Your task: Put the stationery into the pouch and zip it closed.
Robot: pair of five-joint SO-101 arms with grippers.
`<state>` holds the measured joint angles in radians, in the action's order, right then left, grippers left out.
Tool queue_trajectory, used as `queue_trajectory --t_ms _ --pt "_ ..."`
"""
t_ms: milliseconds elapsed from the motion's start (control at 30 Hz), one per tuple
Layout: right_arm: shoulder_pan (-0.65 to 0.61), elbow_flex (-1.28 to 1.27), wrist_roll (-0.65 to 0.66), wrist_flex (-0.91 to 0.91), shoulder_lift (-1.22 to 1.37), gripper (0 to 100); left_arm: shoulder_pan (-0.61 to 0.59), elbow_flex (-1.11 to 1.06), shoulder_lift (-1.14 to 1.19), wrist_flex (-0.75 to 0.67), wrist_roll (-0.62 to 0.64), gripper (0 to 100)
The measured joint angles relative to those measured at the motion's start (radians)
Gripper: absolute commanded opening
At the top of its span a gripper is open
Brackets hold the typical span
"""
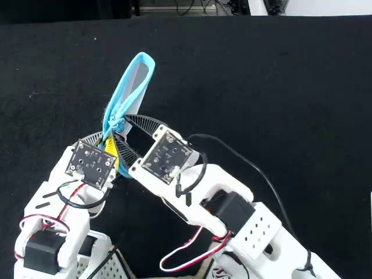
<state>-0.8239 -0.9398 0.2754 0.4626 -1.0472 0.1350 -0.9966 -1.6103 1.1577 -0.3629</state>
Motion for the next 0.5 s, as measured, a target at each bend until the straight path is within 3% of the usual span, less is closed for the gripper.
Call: queue_trajectory --t_ms 167,500 --pt "0.0 0.002 0.0 0.0 0.0 0.8 0.0 -0.002 0.0 0.0 0.0 3" --pt "-0.003 0.005 -0.002 0.011 0.0 1.1 0.0 -0.005 0.0 0.002 0.0 3"
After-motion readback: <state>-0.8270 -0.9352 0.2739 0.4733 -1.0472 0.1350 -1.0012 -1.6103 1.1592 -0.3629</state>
